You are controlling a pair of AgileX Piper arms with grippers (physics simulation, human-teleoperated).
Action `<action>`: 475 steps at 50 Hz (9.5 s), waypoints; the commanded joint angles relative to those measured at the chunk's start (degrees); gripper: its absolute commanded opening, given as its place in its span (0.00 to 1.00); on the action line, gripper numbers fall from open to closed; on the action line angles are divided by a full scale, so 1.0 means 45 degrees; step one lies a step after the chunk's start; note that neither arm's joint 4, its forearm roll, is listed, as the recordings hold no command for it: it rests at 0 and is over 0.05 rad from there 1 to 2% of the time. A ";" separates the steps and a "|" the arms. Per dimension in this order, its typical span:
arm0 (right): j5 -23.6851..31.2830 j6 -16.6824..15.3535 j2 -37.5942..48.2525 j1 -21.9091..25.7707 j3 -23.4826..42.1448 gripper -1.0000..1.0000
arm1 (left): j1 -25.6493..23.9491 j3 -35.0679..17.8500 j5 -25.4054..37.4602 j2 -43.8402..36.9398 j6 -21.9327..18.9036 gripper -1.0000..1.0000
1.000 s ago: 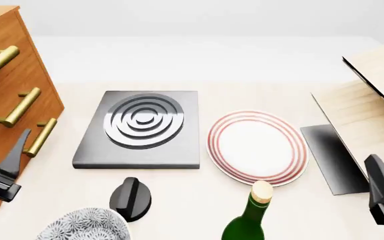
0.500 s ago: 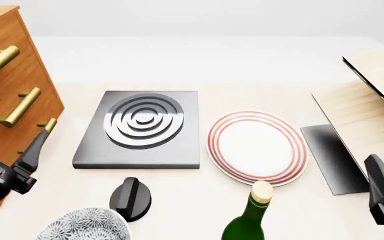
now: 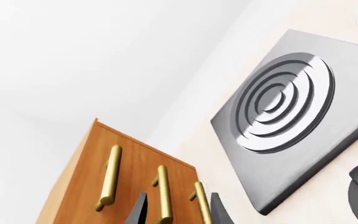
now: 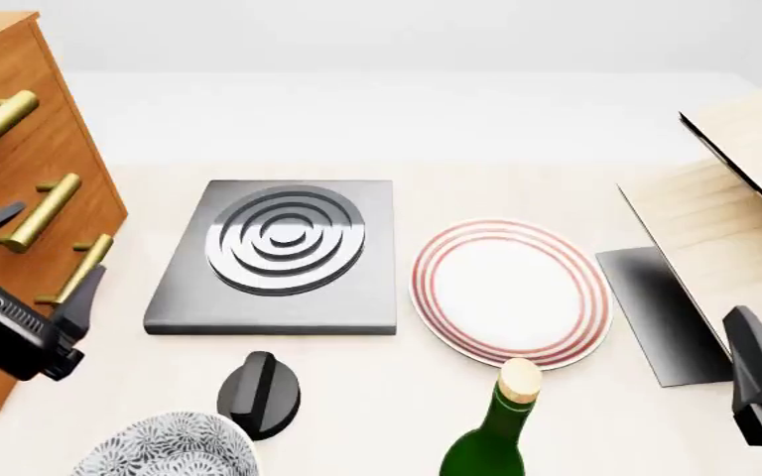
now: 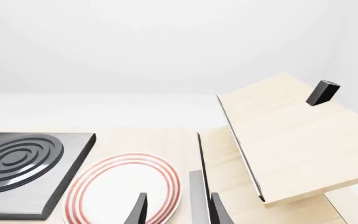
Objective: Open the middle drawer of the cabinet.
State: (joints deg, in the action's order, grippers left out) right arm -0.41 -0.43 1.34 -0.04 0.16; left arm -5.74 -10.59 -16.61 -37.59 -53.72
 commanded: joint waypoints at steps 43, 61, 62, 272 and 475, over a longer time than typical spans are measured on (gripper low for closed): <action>0.0020 0.0018 -0.0055 0.0010 -0.0002 1.00 | 0.1643 -0.0526 -0.3053 -0.3779 -0.1028 1.00; 0.0019 0.0017 -0.0053 0.0009 -0.0002 1.00 | 0.1993 -0.0231 -0.4286 -0.5089 -0.1519 1.00; 0.0019 0.0019 -0.0053 0.0006 -0.0002 1.00 | 0.2014 -0.0261 -0.4270 -0.5092 -0.1513 1.00; 0.0033 0.0021 -0.0072 -0.0019 -0.0006 1.00 | 0.2299 -0.0580 -1.1642 -1.2640 -0.5050 0.00; 0.0034 0.0018 -0.0073 -0.0021 -0.0006 1.00 | 0.0122 -0.0795 -0.9747 -1.1205 -0.5578 1.00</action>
State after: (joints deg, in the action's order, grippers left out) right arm -0.35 -0.43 1.26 -0.17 0.14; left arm -4.85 -14.35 -62.06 -90.35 -79.63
